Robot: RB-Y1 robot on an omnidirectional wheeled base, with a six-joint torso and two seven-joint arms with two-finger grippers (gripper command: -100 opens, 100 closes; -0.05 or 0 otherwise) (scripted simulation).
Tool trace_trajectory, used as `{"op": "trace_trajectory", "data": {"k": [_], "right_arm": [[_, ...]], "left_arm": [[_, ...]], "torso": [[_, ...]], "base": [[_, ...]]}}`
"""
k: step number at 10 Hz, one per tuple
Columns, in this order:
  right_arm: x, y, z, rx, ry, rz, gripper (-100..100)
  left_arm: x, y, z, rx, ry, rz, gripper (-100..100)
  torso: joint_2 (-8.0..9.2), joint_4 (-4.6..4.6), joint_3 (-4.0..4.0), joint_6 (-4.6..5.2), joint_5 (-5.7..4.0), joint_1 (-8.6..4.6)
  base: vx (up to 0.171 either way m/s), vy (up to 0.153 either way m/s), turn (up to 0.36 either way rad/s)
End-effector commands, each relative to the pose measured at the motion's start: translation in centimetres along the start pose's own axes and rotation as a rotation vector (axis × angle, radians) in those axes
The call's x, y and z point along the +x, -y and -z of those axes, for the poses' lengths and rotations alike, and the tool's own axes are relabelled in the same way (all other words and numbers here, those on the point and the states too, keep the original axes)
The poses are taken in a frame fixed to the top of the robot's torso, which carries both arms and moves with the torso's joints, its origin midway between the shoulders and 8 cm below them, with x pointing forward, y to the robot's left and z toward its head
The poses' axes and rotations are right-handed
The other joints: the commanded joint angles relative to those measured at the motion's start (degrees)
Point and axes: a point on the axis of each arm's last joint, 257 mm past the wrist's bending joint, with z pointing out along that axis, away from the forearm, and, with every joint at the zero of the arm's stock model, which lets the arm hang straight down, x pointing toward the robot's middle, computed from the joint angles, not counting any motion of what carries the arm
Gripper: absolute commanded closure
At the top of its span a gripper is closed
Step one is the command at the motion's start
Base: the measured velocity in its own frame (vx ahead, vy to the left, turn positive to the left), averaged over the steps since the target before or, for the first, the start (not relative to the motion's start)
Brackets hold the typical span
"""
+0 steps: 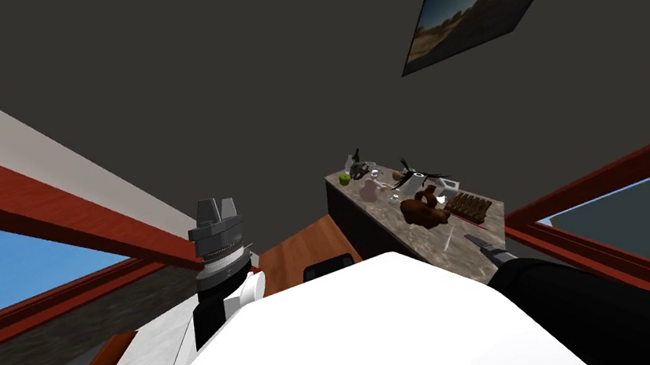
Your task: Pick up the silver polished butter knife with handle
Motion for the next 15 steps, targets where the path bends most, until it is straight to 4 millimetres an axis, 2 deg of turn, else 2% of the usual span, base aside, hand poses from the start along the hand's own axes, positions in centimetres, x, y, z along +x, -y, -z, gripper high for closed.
{"op": "trace_trajectory", "data": {"k": [1,2,4,5,6,7,9,11,13,15], "right_arm": [[-0.3,2.7,1.1,0.061,-0.009,0.044,-100],[-0.5,3.5,1.4,0.079,-0.005,0.044,-100],[-1.1,8.2,3.9,0.196,-0.021,0.114,-100],[-1.2,8.5,4.0,0.204,-0.020,0.114,-100],[-1.4,10.3,5.2,0.252,-0.031,0.147,-100],[-1.5,10.8,5.5,0.262,-0.029,0.146,-100],[-1.7,14.7,8.3,0.369,-0.052,0.204,-100],[-1.7,17.8,11.0,0.456,-0.077,0.250,-100],[-1.4,20.0,13.1,0.520,-0.099,0.282,-100],[-1.0,21.3,14.3,0.555,-0.116,0.298,-100]], "left_arm": [[0.0,0.0,0.0,0.000,0.000,0.000,0],[0.0,0.0,0.0,0.000,0.000,0.000,0],[0.0,0.0,0.0,0.000,0.000,0.000,0],[0.0,0.0,0.0,0.000,0.000,0.000,0],[0.0,0.0,0.0,0.000,0.000,0.000,0],[0.0,0.0,0.0,0.000,0.000,0.000,0],[0.0,0.0,0.0,0.000,0.000,0.000,0],[0.0,0.0,0.0,0.000,0.000,0.000,0],[0.0,0.0,0.0,0.000,0.000,0.000,0],[0.0,0.0,0.0,0.000,0.000,0.000,0]], "torso": [[0.00,0.00,0.00,0.00,0.00,0.00],[0.10,0.04,0.08,0.02,-0.01,-0.01],[0.23,0.07,0.16,0.04,0.01,0.08],[0.10,0.04,0.08,0.02,0.01,0.04],[0.19,0.05,0.12,0.00,0.00,-0.01],[0.02,0.03,0.04,0.01,-0.02,-0.08],[0.11,0.04,0.08,0.01,-0.03,-0.10],[-0.06,0.00,-0.02,0.00,-0.04,-0.11],[-0.13,-0.03,-0.08,-0.02,-0.03,-0.17],[0.26,0.06,0.15,0.00,-0.04,-0.15]], "base": [[0.208,0.041,-0.052],[0.170,0.051,-0.038],[0.222,0.061,-0.084],[0.198,0.042,-0.035],[0.263,0.021,-0.048],[0.221,0.017,-0.026],[0.240,0.025,-0.061],[0.302,0.026,-0.066],[0.249,0.008,-0.045],[0.150,0.011,-0.024]]}}
